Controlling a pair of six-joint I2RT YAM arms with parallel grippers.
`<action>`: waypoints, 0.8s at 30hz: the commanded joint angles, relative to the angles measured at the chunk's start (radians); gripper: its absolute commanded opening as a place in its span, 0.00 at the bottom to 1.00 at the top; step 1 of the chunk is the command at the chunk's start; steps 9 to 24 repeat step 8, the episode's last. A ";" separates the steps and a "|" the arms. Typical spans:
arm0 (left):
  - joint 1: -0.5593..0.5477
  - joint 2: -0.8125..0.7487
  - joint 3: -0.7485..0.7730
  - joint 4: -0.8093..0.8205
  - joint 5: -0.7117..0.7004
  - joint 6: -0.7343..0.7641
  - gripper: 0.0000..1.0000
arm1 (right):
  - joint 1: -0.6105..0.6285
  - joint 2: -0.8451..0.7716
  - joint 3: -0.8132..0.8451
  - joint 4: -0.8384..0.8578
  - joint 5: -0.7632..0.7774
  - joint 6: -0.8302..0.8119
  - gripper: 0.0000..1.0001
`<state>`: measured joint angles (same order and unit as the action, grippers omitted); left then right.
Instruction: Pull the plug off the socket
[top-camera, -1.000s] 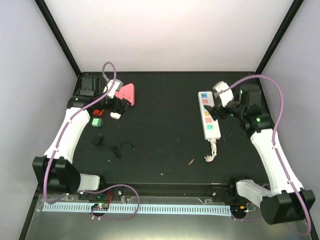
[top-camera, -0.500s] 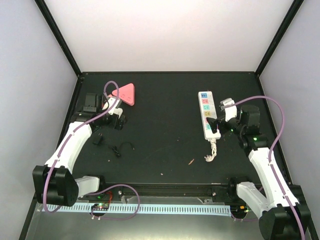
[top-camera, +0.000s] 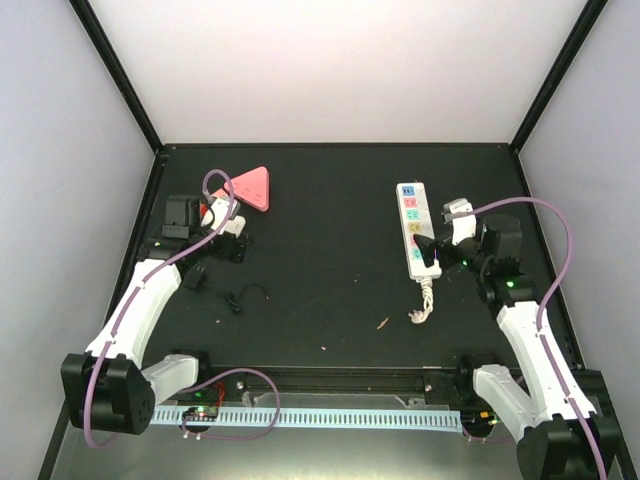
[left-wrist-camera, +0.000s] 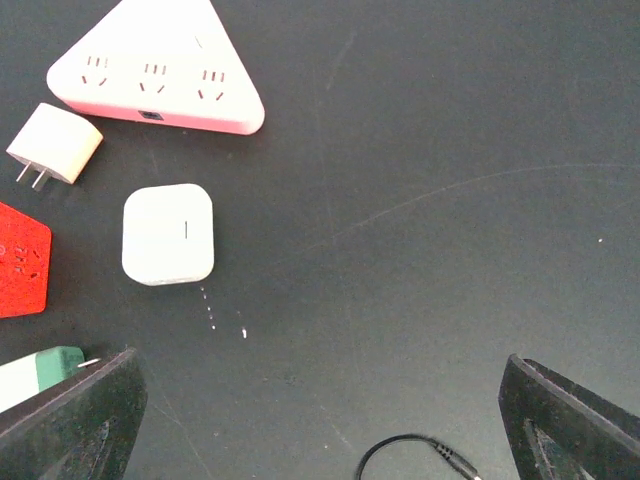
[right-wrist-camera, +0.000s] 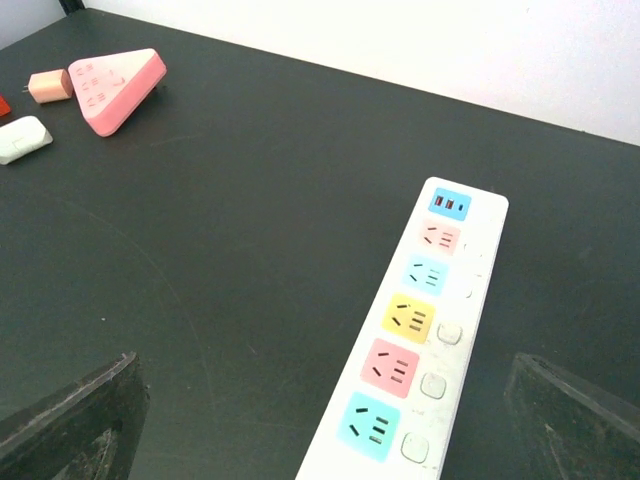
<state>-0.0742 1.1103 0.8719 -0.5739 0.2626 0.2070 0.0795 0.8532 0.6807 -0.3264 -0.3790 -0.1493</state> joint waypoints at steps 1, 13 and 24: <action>-0.004 -0.043 -0.034 0.045 0.005 0.011 0.99 | -0.006 -0.039 -0.023 0.046 -0.034 0.018 1.00; -0.004 -0.071 -0.042 0.059 0.003 0.012 0.99 | -0.006 -0.054 -0.033 0.059 -0.034 0.017 1.00; -0.004 -0.071 -0.042 0.059 0.003 0.012 0.99 | -0.006 -0.054 -0.033 0.059 -0.034 0.017 1.00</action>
